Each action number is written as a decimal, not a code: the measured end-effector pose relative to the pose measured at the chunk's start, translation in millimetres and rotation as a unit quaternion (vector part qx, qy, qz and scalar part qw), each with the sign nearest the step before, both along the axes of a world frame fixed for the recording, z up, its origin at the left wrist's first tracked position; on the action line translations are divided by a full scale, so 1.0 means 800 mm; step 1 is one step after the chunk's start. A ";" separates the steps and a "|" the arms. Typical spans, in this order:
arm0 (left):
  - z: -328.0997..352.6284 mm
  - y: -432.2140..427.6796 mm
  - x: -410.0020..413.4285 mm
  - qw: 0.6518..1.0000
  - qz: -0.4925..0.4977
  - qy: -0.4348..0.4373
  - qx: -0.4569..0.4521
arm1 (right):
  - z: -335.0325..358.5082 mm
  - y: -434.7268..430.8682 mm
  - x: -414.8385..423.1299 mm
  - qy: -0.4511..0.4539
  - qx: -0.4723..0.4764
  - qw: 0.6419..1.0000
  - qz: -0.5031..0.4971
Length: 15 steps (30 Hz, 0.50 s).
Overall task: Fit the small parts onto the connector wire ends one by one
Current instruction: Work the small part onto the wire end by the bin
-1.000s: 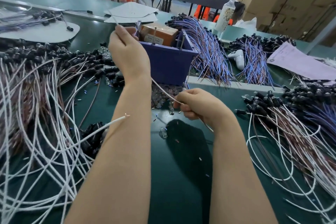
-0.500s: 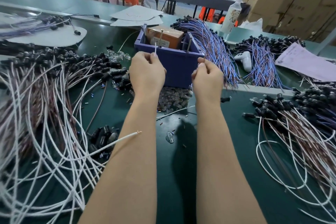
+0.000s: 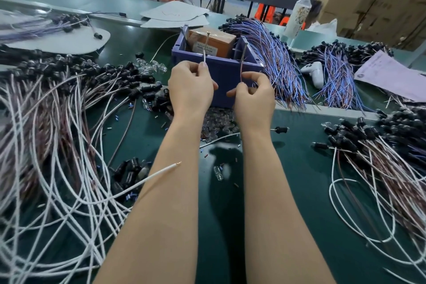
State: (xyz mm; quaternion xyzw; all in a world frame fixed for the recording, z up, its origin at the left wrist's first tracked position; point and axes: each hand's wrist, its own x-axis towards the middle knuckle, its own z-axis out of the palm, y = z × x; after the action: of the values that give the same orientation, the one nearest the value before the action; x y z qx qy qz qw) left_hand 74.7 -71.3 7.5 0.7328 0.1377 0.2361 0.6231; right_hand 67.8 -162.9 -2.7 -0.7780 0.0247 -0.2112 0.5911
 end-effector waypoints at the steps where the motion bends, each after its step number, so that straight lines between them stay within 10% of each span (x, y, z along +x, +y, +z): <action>1: 0.000 0.000 0.000 1.000 0.001 -0.001 -0.001 | 0.001 0.000 0.000 -0.001 0.002 1.000 -0.001; 15: -0.003 -0.003 -0.001 1.000 -0.017 -0.002 -0.004 | 0.001 -0.002 -0.002 -0.001 0.000 1.000 -0.012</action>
State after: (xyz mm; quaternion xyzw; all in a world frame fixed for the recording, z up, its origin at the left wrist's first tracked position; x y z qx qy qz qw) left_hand 74.1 -73.7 5.5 0.7320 0.1247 0.2263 0.6305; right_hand 66.6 -164.5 -1.9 -0.7773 0.0331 -0.2192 0.5888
